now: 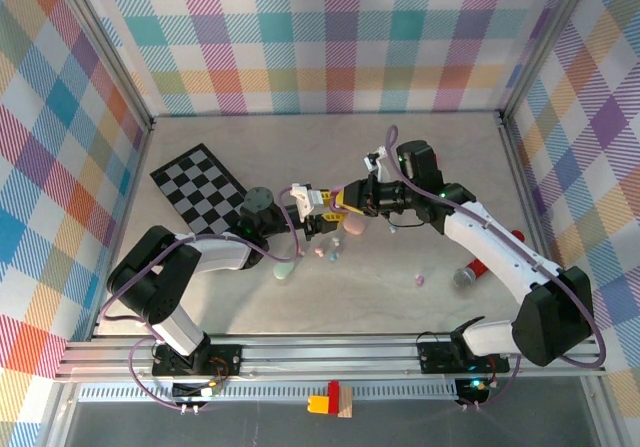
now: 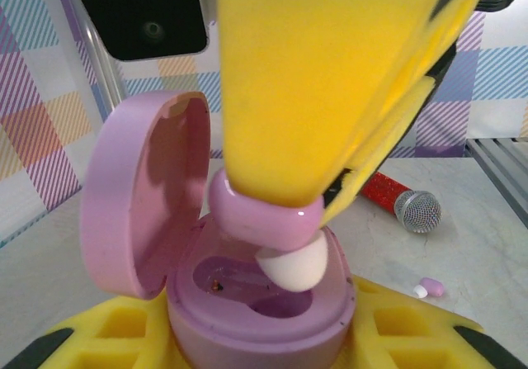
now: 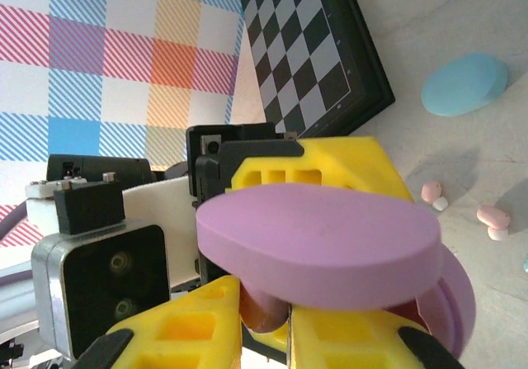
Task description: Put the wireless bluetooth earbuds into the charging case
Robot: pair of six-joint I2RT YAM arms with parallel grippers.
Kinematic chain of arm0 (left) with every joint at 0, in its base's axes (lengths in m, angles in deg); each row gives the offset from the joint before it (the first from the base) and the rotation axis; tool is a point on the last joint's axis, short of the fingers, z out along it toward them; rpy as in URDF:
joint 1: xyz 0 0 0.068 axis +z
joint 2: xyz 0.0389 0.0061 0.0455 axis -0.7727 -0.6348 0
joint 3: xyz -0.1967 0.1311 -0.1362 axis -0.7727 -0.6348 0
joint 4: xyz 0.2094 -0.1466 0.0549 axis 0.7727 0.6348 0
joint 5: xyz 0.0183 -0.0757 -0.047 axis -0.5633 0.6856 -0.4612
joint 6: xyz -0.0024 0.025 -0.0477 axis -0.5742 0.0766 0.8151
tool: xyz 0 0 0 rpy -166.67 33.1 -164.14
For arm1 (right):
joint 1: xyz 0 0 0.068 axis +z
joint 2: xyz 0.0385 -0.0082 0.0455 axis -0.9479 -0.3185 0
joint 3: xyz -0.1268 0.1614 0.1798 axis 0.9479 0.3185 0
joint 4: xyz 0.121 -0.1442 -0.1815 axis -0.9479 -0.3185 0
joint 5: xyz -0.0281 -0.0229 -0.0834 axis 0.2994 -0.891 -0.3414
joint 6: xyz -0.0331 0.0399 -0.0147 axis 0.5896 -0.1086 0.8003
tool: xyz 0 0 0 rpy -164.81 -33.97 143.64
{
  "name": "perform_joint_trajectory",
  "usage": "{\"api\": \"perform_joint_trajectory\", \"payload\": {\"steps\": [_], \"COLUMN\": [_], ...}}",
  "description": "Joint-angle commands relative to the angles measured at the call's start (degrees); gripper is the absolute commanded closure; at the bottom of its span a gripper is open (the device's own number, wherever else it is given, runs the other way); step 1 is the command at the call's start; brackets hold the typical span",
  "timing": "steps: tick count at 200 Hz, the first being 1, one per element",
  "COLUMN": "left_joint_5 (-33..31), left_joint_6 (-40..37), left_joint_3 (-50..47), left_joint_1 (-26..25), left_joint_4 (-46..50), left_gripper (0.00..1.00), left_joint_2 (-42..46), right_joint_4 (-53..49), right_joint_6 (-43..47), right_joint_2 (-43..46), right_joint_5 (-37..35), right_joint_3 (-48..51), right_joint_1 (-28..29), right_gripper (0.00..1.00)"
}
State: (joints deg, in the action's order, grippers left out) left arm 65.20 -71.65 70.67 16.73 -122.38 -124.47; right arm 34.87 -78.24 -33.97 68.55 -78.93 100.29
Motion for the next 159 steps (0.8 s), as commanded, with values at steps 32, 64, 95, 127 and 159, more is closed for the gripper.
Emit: {"api": "perform_joint_trajectory", "payload": {"steps": [32, 64, 95, 127, 159], "left_joint_5": [0.88, 0.44, 0.07, 0.07, 0.46], "left_joint_6": [-1.37, -0.15, 1.51, 2.6, 2.8], "left_joint_3": [1.57, 2.02, 1.65, 2.01, 2.5], "left_joint_1": [-0.76, -0.76, -0.76, -0.76, -0.76], "left_joint_4": [-1.1, -1.31, -3.78, -4.09, -3.61], "left_gripper": [0.63, 0.63, 0.63, 0.63, 0.63], "left_joint_2": [-0.47, -0.2, -0.54, -0.55, -0.03], "right_joint_4": [-3.32, -4.96, -6.65, -8.25, -9.18], "right_joint_6": [2.63, 3.25, 3.66, 4.17, 4.63], "right_joint_2": [-2.1, -2.92, -1.75, -0.06, 1.92], "right_joint_5": [-3.75, -5.24, -7.65, -9.3, -11.12], "right_joint_3": [-2.99, -3.57, -3.73, -3.81, -3.22], "right_joint_1": [1.41, 2.37, 2.51, 2.52, 2.48], "right_gripper": [0.83, 0.8, 0.73, 0.71, 0.69]}}
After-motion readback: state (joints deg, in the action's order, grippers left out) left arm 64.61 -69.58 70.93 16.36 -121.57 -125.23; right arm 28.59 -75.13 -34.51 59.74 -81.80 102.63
